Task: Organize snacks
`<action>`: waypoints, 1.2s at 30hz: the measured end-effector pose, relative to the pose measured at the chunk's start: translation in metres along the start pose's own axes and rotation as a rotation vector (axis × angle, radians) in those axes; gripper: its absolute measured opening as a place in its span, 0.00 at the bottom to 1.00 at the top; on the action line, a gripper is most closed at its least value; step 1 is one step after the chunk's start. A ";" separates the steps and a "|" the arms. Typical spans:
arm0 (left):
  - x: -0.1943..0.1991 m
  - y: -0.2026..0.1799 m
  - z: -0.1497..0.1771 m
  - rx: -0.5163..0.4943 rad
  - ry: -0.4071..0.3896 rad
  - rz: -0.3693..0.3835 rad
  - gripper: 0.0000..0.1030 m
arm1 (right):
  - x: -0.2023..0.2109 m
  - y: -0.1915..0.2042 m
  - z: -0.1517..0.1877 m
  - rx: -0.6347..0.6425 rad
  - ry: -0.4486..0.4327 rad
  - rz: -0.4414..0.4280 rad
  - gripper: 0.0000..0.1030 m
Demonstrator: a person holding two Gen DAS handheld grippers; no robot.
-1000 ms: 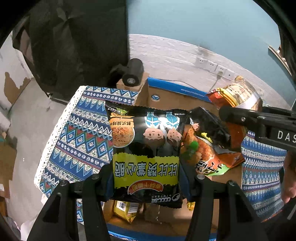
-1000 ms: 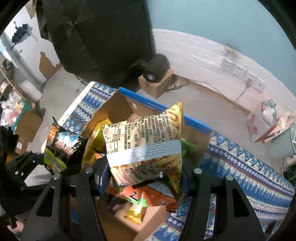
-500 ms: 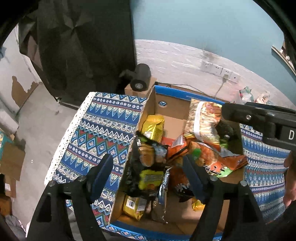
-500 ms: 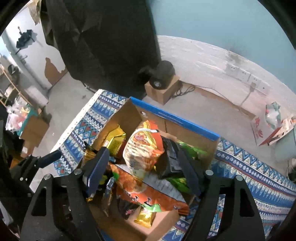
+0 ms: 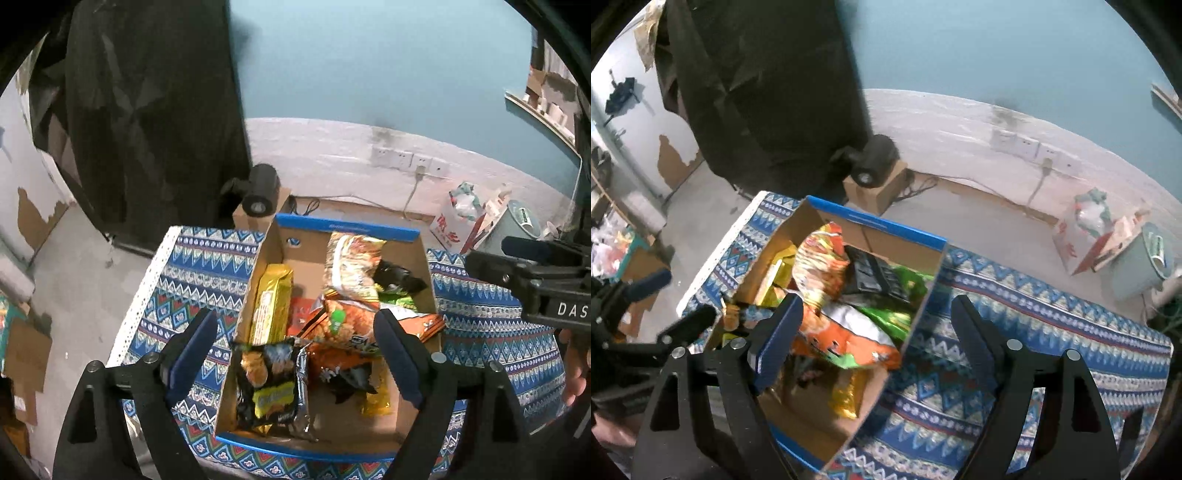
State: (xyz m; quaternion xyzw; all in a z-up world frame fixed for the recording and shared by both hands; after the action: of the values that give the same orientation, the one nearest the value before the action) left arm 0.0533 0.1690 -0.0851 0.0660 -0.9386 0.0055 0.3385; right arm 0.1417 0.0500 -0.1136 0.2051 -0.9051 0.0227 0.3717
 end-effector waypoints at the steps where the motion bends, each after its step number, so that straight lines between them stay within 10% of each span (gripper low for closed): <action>1: 0.002 -0.002 -0.001 -0.005 -0.003 0.002 0.85 | 0.004 -0.003 0.001 -0.002 -0.002 0.005 0.79; 36: 0.019 -0.057 -0.008 -0.096 -0.022 0.033 0.97 | 0.062 -0.067 0.033 -0.029 -0.059 0.086 0.80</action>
State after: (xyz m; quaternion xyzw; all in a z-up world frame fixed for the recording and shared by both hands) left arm 0.0511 0.1107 -0.0683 0.0344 -0.9424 -0.0345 0.3309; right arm 0.1060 -0.0393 -0.1023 0.1611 -0.9240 0.0193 0.3463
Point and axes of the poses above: each gripper's, at about its wrist camera, not at the fingertips, and x roughly against the way its jaws point, y to its left, z to its underside, the point moved 9 cm from there along -x, roughly the way its jaws point, and after that the axes turned 12 degrees about -y, right-handed, at the moved point
